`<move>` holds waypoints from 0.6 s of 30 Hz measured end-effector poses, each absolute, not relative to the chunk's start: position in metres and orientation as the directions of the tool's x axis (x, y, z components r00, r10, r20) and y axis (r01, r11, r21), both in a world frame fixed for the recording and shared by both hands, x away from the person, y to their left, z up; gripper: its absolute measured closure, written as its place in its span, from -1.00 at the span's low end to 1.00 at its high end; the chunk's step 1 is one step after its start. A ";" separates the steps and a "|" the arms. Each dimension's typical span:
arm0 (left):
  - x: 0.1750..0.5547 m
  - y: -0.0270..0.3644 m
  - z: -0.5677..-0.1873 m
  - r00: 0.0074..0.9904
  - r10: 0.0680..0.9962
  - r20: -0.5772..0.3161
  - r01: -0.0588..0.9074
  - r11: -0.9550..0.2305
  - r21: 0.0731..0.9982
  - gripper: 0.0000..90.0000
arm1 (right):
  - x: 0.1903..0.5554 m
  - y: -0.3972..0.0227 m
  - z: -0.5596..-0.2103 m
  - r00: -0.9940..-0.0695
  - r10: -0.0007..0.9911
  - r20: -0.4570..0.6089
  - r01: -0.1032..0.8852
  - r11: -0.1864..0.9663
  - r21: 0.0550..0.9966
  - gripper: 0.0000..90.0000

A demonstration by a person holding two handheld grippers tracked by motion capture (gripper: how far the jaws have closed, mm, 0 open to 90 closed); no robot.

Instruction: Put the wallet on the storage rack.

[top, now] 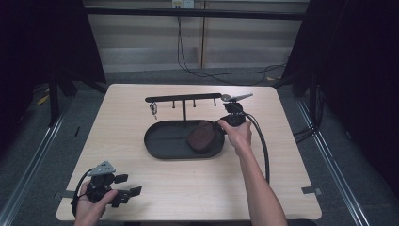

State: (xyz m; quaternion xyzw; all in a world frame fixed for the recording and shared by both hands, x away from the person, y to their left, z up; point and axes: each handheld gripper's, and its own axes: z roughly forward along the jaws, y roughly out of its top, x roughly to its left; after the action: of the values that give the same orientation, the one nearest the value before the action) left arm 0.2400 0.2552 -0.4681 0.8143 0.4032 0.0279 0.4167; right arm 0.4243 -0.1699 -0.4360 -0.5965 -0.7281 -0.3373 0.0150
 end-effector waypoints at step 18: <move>0.242 0.257 -0.468 0.666 0.682 -0.301 0.641 -0.319 0.698 -0.52 | 0.425 -0.171 -0.457 -0.275 0.883 0.381 0.876 0.066 0.478 0.63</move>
State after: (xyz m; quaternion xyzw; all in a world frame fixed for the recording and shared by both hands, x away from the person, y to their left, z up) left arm 0.2416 0.2568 -0.4681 0.8116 0.4077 0.0247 0.4177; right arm 0.4246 -0.1713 -0.4570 -0.6021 -0.7302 -0.3230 -0.0055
